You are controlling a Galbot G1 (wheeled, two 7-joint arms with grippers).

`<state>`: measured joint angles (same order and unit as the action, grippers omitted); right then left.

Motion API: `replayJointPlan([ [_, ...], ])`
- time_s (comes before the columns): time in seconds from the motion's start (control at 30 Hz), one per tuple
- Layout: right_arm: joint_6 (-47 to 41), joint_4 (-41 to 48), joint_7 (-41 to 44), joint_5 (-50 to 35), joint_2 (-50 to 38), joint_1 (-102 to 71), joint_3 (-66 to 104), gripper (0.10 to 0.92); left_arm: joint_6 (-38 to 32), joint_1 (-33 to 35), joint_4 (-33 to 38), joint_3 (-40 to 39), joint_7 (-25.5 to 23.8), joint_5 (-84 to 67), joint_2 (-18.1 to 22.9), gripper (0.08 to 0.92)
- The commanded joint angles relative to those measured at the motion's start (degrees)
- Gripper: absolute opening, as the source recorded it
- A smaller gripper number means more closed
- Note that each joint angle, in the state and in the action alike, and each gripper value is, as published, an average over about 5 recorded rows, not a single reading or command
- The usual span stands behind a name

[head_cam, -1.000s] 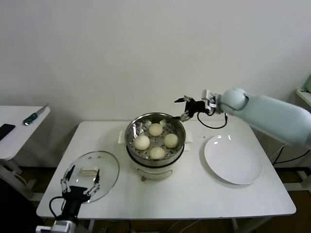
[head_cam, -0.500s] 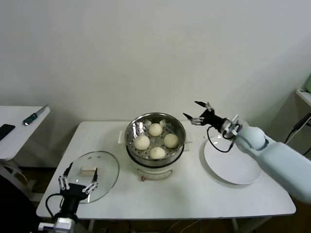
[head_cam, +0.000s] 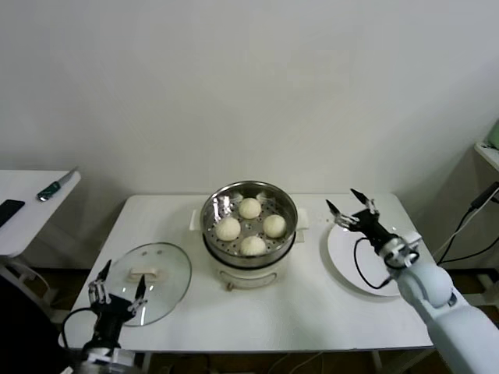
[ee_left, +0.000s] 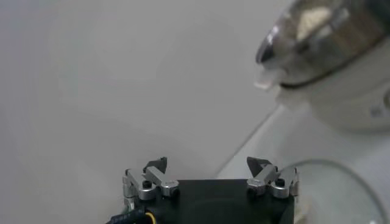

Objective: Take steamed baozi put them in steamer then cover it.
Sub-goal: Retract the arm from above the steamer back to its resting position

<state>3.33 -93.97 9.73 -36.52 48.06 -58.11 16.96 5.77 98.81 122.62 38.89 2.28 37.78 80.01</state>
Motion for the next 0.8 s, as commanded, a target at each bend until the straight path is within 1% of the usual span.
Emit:
replayJointPlan([
  [0.03,-1.1,-5.0,0.7,5.8,9.1,-22.2,19.2,0.823,4.7,-1.3,-6.8,-3.8,4.2,35.5,-3.4,0.823],
  [0.17,-0.6,-3.9,1.6,6.9,8.9,-22.7,20.0,0.823,4.5,-4.2,-12.6,-5.5,6.7,39.8,-4.8,0.823],
  [0.5,-0.7,-3.2,1.8,10.5,8.3,-22.6,19.9,0.823,3.9,-12.6,-26.0,-6.6,7.3,40.3,-4.2,0.823],
  [0.8,-0.3,-2.8,1.9,12.4,9.6,-23.1,19.6,0.823,3.1,-17.9,-32.1,-6.3,8.0,40.9,-4.2,0.823],
])
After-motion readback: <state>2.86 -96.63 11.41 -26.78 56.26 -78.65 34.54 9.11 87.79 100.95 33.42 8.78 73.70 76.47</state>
